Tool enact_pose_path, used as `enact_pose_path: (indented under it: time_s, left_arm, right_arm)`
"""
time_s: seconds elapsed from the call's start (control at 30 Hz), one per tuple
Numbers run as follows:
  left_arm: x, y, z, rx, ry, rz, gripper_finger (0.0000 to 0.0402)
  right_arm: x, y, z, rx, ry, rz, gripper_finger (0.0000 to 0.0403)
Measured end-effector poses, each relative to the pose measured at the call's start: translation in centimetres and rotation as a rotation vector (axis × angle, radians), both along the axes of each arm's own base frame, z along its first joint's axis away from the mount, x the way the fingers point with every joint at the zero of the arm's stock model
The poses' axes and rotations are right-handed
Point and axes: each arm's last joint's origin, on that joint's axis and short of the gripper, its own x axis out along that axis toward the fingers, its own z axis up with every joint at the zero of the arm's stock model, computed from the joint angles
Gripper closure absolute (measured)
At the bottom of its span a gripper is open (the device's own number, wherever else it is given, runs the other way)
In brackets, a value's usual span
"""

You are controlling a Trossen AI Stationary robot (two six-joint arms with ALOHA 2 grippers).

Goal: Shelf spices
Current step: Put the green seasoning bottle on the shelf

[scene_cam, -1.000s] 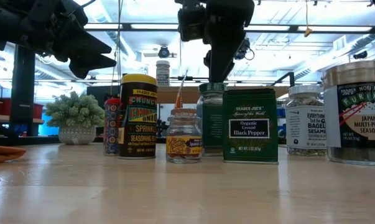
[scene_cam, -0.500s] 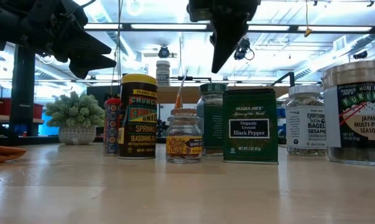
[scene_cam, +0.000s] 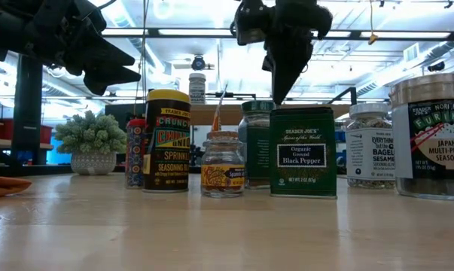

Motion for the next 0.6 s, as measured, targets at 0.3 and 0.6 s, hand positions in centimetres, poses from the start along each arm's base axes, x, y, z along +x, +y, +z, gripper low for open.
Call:
enact_pose_path:
  time_s: [0.3, 0.6]
  left_arm:
    - [0.0, 0.0, 0.0, -0.004, -0.001, 0.001, 0.0163]
    - [0.0, 0.0, 0.0, -0.005, -0.001, 0.001, 0.0163]
  right_arm:
    - [0.4, -1.5, -3.7, -0.006, -0.076, 0.043, 0.0401]
    - [-1.0, -1.5, -5.7, 0.355, 0.028, 0.128, 0.0402]
